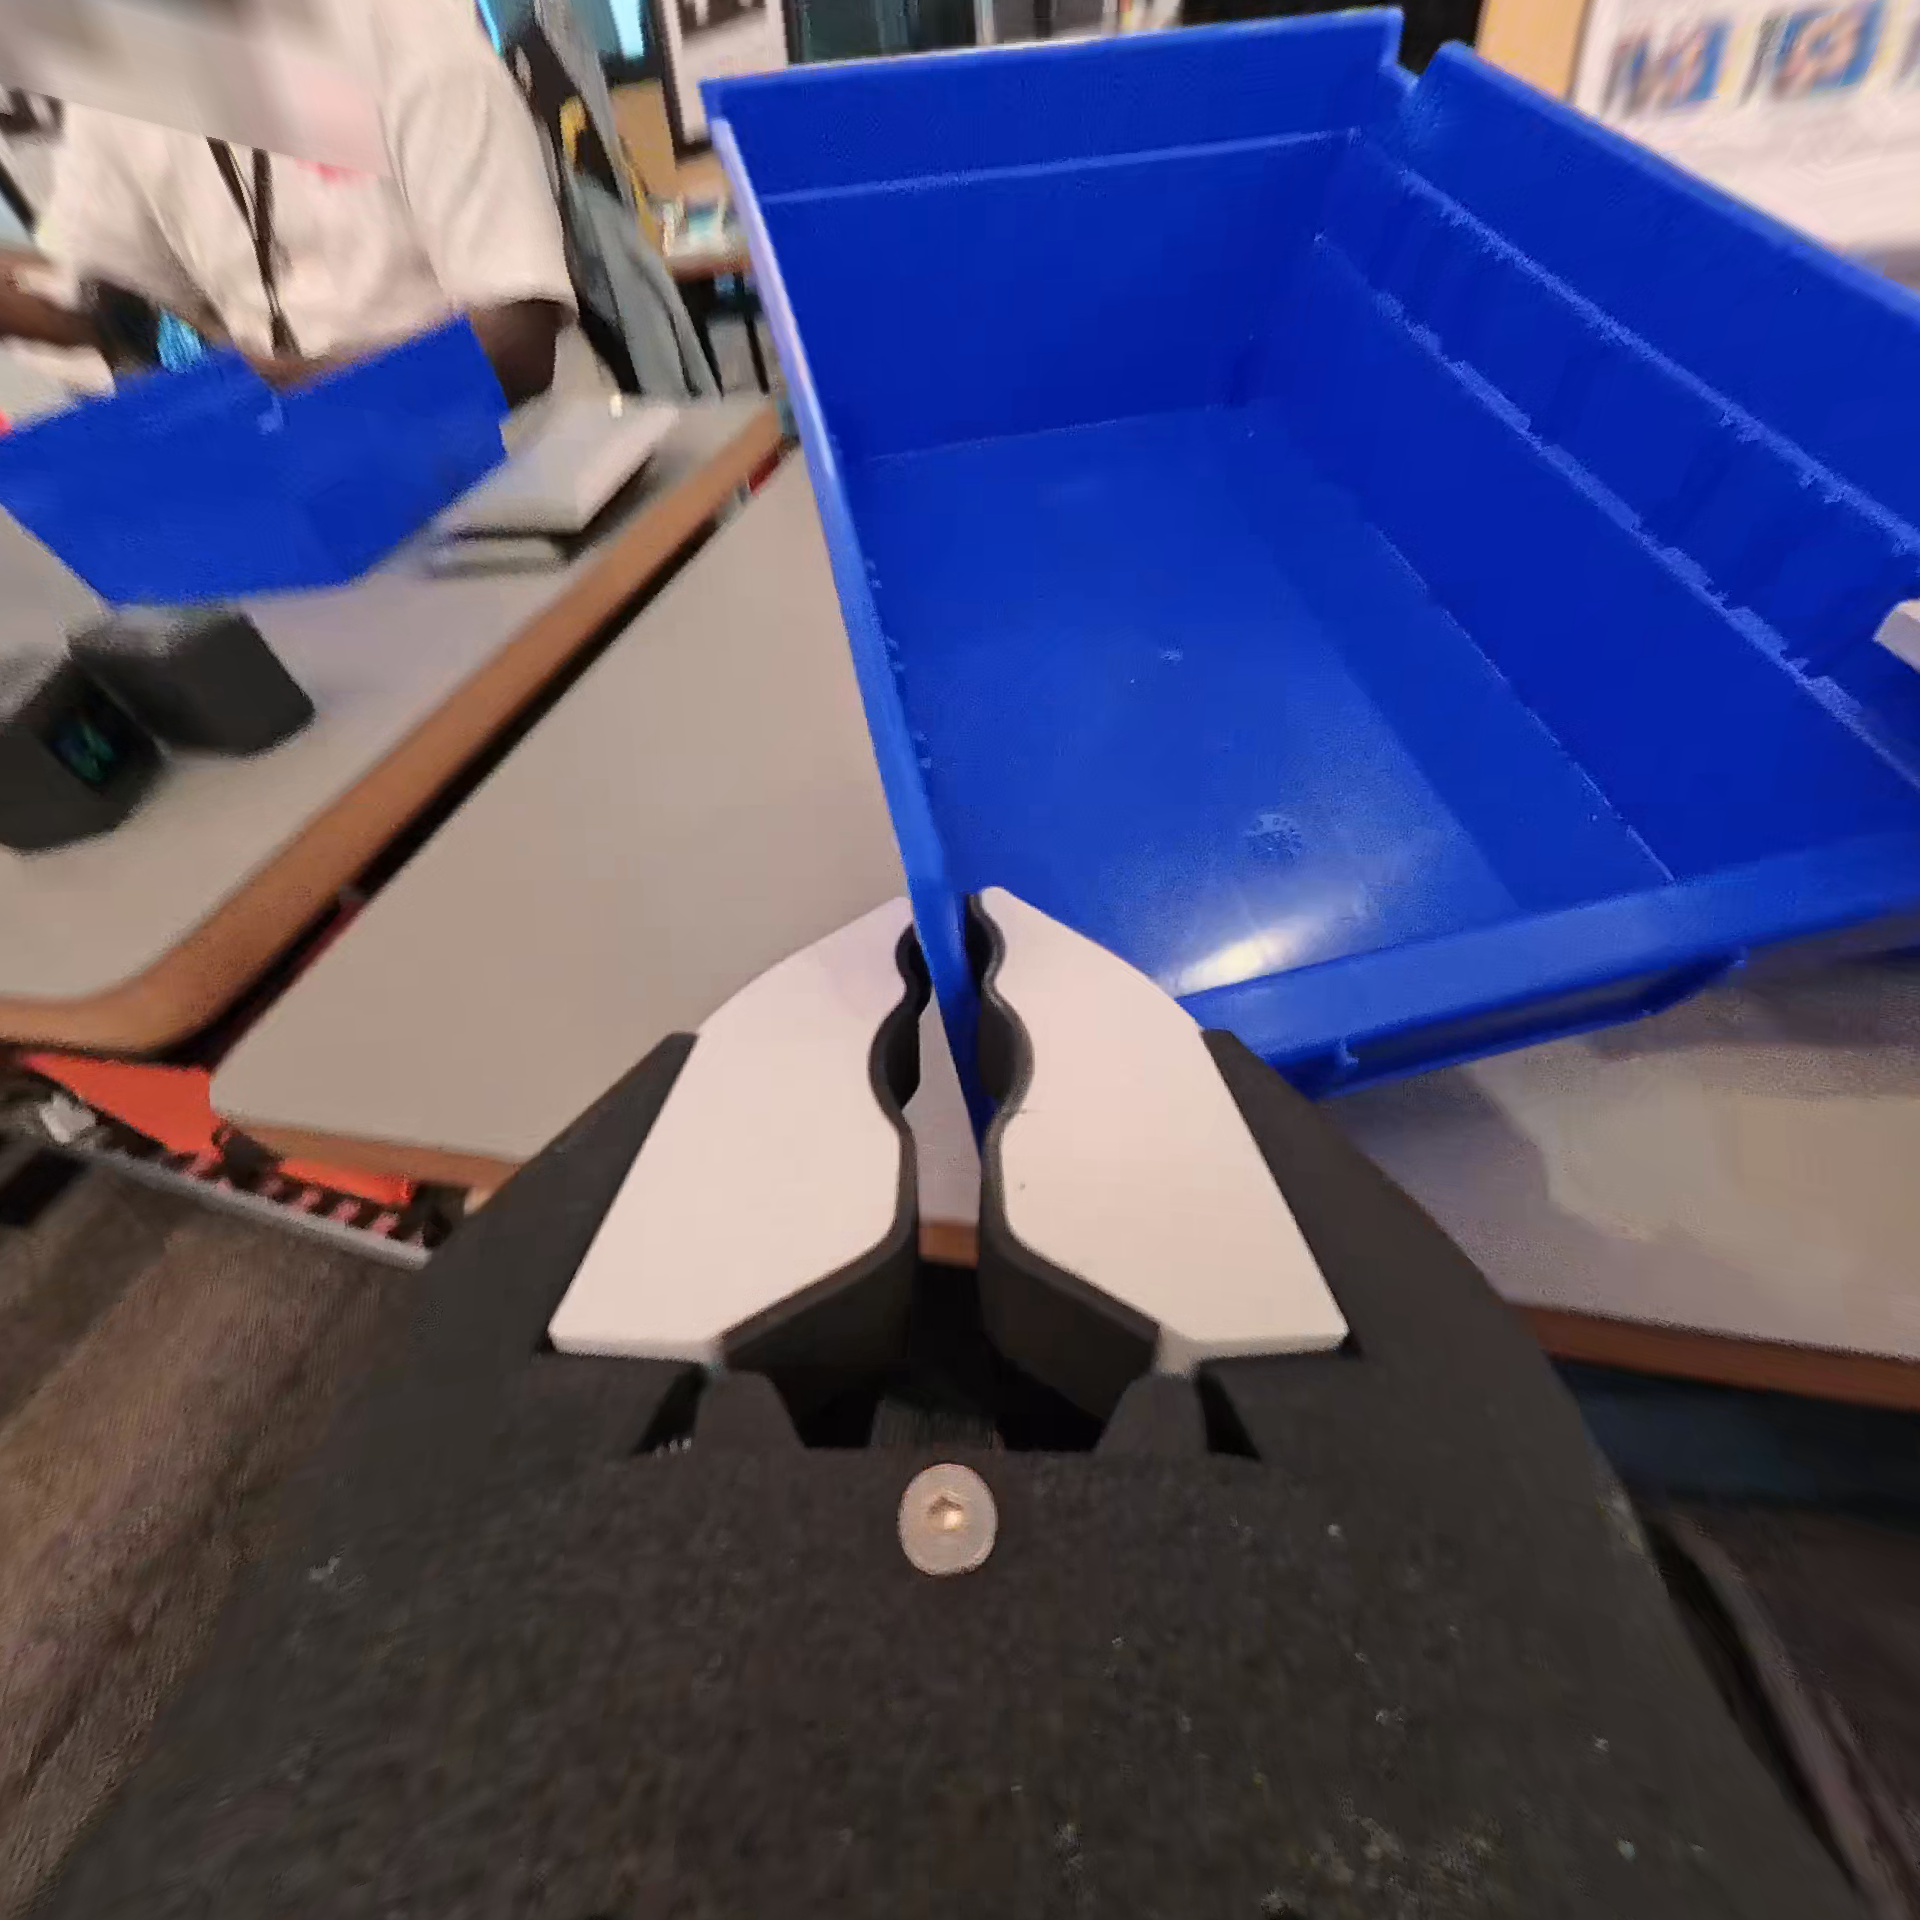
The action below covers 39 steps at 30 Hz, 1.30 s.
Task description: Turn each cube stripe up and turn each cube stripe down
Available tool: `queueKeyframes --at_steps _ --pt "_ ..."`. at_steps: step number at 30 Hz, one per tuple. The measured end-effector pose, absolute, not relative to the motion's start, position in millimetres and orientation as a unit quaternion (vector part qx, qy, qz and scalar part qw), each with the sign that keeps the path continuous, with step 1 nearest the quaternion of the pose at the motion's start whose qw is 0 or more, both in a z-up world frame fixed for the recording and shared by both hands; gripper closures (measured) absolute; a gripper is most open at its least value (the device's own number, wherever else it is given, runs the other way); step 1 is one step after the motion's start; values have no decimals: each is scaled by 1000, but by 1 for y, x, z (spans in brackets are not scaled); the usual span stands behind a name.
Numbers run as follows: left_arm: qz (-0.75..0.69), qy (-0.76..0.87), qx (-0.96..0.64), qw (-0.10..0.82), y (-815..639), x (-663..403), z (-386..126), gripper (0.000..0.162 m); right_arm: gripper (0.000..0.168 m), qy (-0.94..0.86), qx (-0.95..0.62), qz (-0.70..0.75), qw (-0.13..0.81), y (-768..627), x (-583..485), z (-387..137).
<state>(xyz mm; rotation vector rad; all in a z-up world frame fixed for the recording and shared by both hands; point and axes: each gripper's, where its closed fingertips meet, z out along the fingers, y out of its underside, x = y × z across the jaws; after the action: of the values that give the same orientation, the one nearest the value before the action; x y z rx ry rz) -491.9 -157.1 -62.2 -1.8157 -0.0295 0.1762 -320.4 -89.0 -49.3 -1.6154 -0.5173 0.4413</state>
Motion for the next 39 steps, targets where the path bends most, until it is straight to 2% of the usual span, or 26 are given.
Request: queueKeyframes --at_steps 5,9,11,14,18,25,32,39 --pt "38 48 -741 668 -123 -428 15 158 158 -209 -650 145 716 -88 -250 41" --pt "6 124 -715 688 -87 -336 65 157 158 -165 -640 89 745 -78 -156 93" --pt "-5 162 -705 690 -69 -279 77 157 160 -136 -649 50 747 -71 -98 106" --pt "-36 210 -711 671 -42 -188 68 156 163 -91 -677 -20 730 -64 -7 109" --pt "-106 242 -747 611 -14 -73 27 156 164 -30 -750 -66 658 -48 105 76" --pt "-123 280 -793 527 8 58 -78 155 164 32 -826 -19 562 -16 241 -40" --pt "-131 304 -798 503 8 93 -124 151 164 44 -841 16 540 -6 279 -103" --pt "-197 302 -809 465 1 94 -137 141 165 44 -831 29 554 4 281 -121"
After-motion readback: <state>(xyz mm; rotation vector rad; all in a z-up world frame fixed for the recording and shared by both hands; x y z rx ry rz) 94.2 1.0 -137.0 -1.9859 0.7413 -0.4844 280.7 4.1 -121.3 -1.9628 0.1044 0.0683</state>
